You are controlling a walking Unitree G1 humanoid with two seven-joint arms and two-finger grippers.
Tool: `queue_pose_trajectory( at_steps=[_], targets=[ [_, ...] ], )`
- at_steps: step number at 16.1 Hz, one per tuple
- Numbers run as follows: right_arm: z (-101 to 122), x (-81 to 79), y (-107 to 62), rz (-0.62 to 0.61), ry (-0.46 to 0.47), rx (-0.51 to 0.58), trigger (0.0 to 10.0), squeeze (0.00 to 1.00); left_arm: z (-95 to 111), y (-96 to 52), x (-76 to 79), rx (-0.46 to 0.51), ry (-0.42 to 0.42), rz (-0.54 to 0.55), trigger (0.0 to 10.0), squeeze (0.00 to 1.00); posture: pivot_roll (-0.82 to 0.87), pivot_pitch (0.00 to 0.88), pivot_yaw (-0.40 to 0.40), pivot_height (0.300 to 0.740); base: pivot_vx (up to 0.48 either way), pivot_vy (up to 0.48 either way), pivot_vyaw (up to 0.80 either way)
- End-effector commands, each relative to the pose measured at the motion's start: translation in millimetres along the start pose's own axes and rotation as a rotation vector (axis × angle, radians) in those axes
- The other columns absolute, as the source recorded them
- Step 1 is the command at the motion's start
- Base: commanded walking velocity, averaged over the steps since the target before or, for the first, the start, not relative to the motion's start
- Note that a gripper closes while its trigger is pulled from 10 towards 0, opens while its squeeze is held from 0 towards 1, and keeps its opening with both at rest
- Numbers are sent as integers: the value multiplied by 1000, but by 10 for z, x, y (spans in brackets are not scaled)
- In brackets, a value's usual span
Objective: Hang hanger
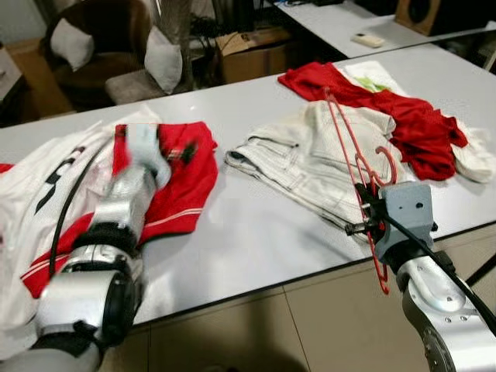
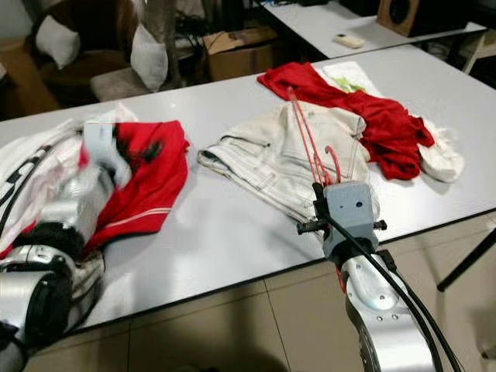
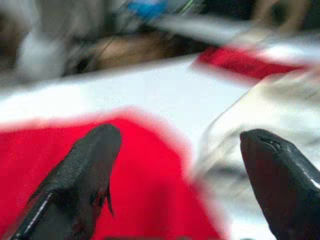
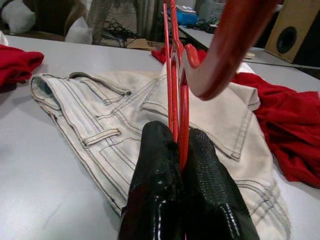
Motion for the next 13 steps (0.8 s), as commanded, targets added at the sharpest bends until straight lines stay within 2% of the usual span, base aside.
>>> queue_pose_trajectory(
  at_steps=[1, 2, 3, 4, 6, 7, 9, 11, 13],
  targets=[
    [86, -22, -18, 13, -15, 26, 10000, 0, 64, -39, 111, 27, -17, -81, 10000, 780, -227, 0, 141, 740, 0, 0, 0],
    [91, -42, -27, 20, -18, 25, 10000, 0, 111, -93, 236, 60, -9, -152, 10000, 1000, -226, 0, 143, 740, 0, 0, 0],
    [62, -33, -46, 7, -10, 7, 10000, 0, 112, -194, 387, 95, 2, -202, 10000, 1000, -227, 0, 148, 740, 0, 0, 0],
    [-23, 33, -68, -35, 20, -36, 10000, 0, 64, -282, 503, 106, 0, -207, 10000, 1000, -225, 0, 147, 740, 0, 0, 0],
    [-74, 105, -94, -76, 42, -52, 10000, 0, -15, -383, 564, 133, 57, -150, 10000, 1000, -222, 0, 137, 740, 0, 0, 0],
    [-46, 125, -95, -88, 79, -38, 10000, 0, -60, -424, 596, 155, 47, -109, 10000, 675, -223, 0, 131, 740, 0, 0, 0],
    [23, 129, -79, -81, 79, -5, 10000, 0, -118, -470, 704, 130, 37, -99, 10000, 682, -219, 0, 125, 740, 0, 0, 0],
    [63, 185, -57, -114, 80, 9, 10000, 0, -86, -489, 796, 127, 16, -91, 10000, 686, -215, 0, 121, 740, 0, -356, 0],
    [82, 235, -48, -138, 88, 17, 10000, 0, -118, -487, 814, 118, 19, -85, 10000, 678, -216, 0, 119, 740, 0, -480, 0]
  ],
)
Point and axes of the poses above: a point about 5 cm out from each wrist's last joint towards the gripper, its own y axis pointing out of the wrist towards the gripper, its own z axis along the axis of the wrist's last joint, x = y × z, the point moved 5 cm from there along y, pointing out of the wrist towards the gripper, and after that the axes turned 2 degrees about -y, right-handed, at the moved point
